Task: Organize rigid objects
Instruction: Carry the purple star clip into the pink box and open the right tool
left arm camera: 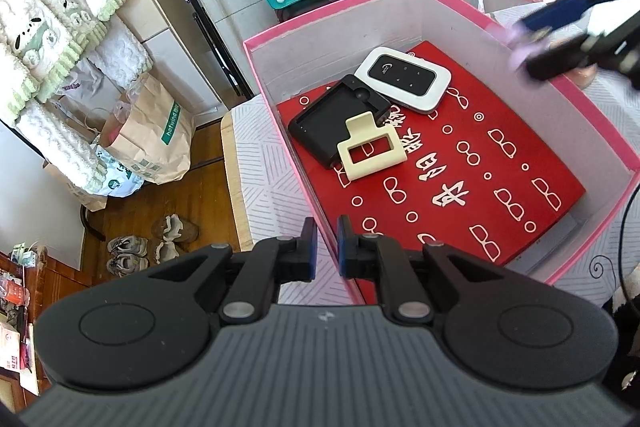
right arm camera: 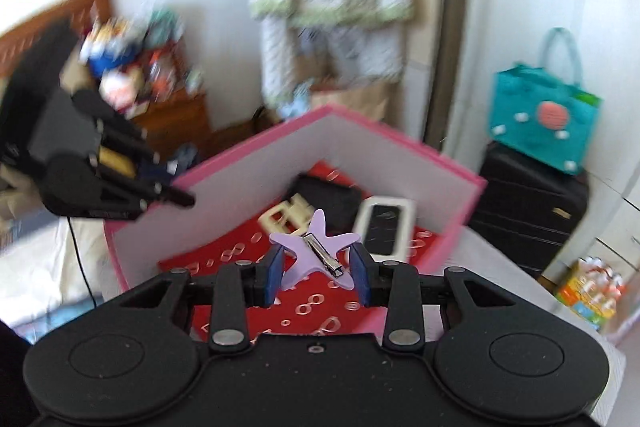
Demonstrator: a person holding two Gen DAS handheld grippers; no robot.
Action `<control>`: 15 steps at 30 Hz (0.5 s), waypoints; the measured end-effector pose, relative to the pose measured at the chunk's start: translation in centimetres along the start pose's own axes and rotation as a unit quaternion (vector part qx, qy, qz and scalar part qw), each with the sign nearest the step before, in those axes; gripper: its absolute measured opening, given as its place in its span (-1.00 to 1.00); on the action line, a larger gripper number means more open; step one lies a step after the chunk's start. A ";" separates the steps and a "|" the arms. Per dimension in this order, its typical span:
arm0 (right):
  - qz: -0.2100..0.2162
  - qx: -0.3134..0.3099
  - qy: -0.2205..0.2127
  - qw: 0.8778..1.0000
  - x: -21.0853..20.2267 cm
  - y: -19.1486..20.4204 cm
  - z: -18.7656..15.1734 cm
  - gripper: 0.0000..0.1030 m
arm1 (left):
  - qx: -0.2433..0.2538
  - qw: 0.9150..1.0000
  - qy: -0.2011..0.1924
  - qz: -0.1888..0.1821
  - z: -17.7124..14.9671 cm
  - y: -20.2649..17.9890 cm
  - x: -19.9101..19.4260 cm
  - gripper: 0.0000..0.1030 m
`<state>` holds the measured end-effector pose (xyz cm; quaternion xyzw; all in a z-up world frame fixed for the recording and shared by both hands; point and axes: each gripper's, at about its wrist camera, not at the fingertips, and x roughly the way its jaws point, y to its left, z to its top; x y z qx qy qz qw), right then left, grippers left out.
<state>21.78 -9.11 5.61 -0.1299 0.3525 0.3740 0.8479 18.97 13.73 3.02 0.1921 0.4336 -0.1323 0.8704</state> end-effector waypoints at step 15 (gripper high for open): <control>-0.010 -0.098 0.168 0.981 11.3 1.0 3.3 -0.20 | -0.013 1.000 -0.009 -0.016 -0.3 0.6 -0.1 -0.82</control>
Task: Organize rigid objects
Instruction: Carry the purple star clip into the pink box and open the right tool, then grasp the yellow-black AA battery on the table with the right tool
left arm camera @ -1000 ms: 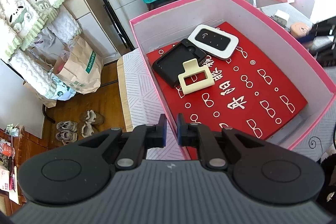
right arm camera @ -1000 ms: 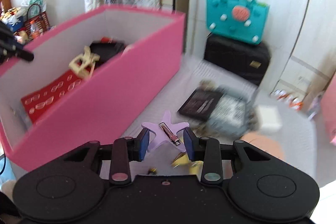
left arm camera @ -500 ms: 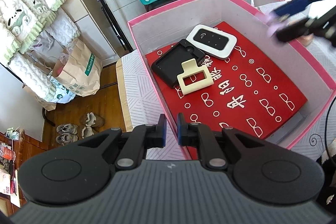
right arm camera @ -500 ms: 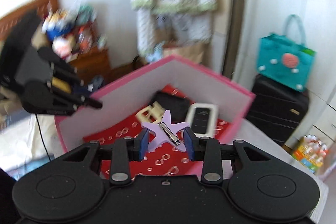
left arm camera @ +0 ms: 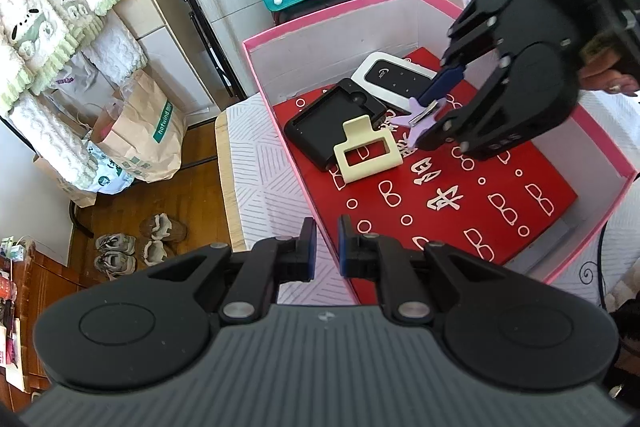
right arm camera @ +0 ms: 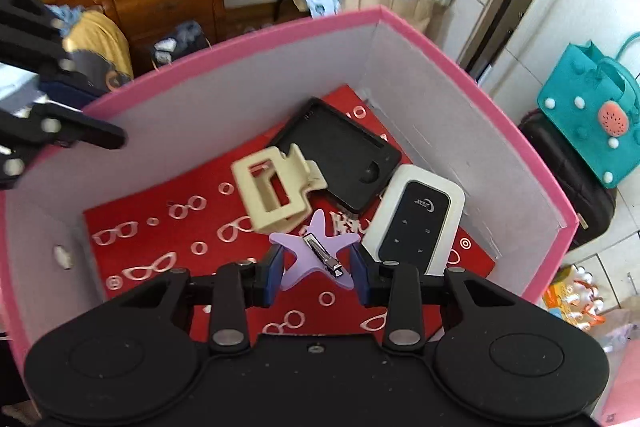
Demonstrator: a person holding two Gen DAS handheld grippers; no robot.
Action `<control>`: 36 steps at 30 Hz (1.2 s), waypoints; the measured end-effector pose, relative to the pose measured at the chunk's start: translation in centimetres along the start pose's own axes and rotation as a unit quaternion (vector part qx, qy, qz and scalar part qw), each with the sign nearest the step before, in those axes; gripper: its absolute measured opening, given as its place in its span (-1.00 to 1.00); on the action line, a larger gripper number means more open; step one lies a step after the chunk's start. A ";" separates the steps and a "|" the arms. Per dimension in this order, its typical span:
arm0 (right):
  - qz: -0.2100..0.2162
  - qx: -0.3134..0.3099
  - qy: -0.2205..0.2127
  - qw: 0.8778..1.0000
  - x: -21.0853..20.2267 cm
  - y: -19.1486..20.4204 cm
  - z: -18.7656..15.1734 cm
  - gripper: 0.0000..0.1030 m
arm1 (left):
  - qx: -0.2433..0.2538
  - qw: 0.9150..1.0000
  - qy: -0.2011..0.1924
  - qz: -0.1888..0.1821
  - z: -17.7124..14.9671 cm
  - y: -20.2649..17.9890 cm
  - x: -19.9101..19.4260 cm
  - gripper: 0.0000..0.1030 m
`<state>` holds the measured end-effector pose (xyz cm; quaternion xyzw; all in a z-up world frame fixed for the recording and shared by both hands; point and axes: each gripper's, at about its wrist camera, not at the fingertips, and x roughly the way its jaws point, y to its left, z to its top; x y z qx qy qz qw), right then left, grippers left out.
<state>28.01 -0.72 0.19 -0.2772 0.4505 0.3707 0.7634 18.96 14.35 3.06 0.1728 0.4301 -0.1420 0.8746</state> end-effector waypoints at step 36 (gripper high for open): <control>-0.065 0.253 -0.230 0.938 -8.2 -2.8 -23.4 0.28 | -0.005 1.000 -0.025 0.009 -0.9 -0.4 -0.1 -0.80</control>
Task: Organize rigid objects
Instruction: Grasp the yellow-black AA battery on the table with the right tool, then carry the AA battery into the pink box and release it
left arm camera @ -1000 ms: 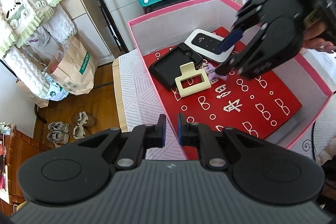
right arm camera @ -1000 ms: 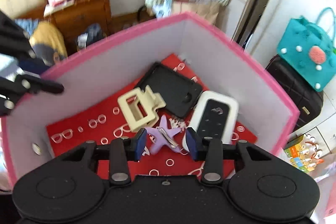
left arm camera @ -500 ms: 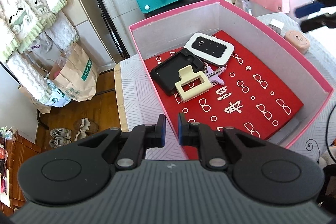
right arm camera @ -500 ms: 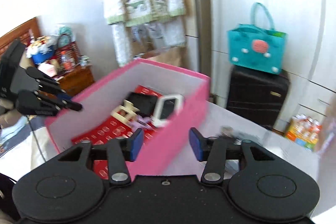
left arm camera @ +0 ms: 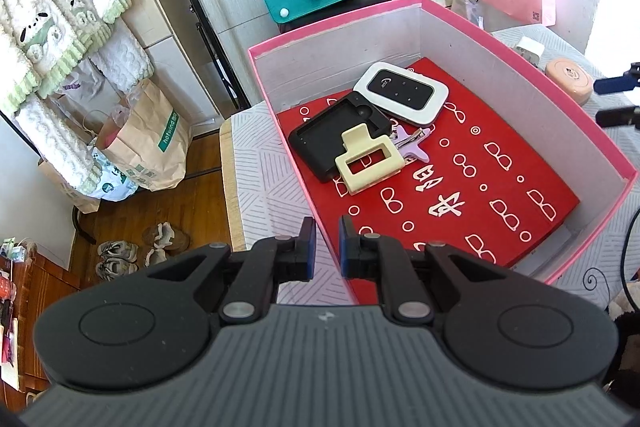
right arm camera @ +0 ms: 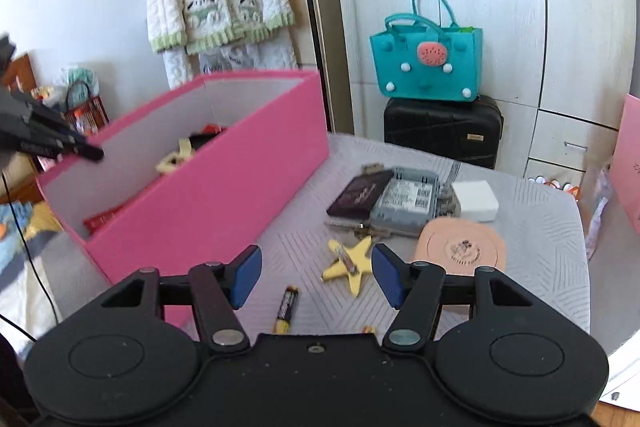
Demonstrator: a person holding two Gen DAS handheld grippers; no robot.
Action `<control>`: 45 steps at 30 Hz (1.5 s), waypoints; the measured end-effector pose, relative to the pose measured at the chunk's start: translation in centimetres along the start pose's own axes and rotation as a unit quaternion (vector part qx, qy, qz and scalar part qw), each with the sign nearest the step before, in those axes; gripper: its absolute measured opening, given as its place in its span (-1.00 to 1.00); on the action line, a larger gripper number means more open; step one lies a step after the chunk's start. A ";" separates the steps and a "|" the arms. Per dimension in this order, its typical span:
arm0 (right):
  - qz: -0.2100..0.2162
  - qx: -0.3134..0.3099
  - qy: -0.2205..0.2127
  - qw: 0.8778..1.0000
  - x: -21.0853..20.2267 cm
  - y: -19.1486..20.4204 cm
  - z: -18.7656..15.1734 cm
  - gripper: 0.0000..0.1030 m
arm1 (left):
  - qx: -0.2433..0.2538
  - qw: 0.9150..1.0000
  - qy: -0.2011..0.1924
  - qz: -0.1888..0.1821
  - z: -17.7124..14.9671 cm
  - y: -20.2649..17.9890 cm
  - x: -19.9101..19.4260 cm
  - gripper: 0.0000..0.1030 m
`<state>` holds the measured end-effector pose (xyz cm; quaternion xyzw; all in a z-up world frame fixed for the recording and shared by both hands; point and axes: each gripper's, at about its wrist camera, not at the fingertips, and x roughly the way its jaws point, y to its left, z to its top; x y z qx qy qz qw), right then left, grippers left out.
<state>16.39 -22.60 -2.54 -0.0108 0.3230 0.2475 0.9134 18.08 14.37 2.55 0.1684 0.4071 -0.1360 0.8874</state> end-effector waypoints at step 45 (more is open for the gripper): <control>0.064 -0.259 0.141 0.953 8.3 13.4 11.0 -0.79 | 0.000 1.000 -0.009 -0.013 -0.2 0.1 0.1 -0.79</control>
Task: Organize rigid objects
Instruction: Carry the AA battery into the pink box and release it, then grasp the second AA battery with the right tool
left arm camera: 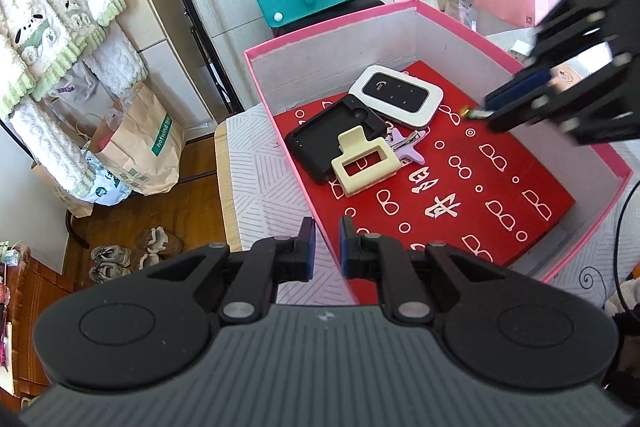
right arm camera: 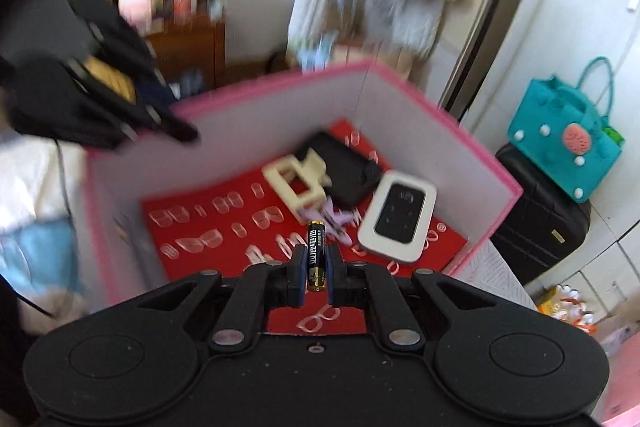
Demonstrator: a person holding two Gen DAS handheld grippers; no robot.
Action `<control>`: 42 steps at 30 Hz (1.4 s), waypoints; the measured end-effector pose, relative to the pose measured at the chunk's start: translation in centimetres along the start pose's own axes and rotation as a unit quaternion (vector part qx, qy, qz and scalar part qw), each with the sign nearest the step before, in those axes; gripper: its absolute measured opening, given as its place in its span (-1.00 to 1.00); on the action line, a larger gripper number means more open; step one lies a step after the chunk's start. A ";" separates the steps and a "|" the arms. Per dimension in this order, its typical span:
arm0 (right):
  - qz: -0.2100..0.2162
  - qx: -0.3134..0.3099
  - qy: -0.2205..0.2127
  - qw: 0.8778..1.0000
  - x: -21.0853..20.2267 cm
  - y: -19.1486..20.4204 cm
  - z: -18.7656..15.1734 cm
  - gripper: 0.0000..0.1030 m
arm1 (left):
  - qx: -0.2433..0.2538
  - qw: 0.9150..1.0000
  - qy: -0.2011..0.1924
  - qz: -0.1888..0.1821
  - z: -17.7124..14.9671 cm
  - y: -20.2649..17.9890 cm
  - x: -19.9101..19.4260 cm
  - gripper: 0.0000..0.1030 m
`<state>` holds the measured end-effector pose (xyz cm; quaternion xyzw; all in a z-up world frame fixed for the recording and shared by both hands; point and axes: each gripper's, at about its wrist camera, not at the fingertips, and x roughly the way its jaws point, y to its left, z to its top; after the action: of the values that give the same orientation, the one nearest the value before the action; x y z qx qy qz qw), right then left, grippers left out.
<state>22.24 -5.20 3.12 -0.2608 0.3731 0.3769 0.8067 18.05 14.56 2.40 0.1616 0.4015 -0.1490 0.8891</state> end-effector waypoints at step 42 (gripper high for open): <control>-0.027 0.308 0.035 0.950 -8.9 -6.2 -17.4 -0.40 | 0.001 1.000 0.000 0.012 0.1 -0.3 -0.2 -0.78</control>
<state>16.25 -24.67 0.95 -0.0228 0.4921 0.2123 0.8439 17.82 14.26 2.57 0.1673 0.3992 -0.1390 0.8907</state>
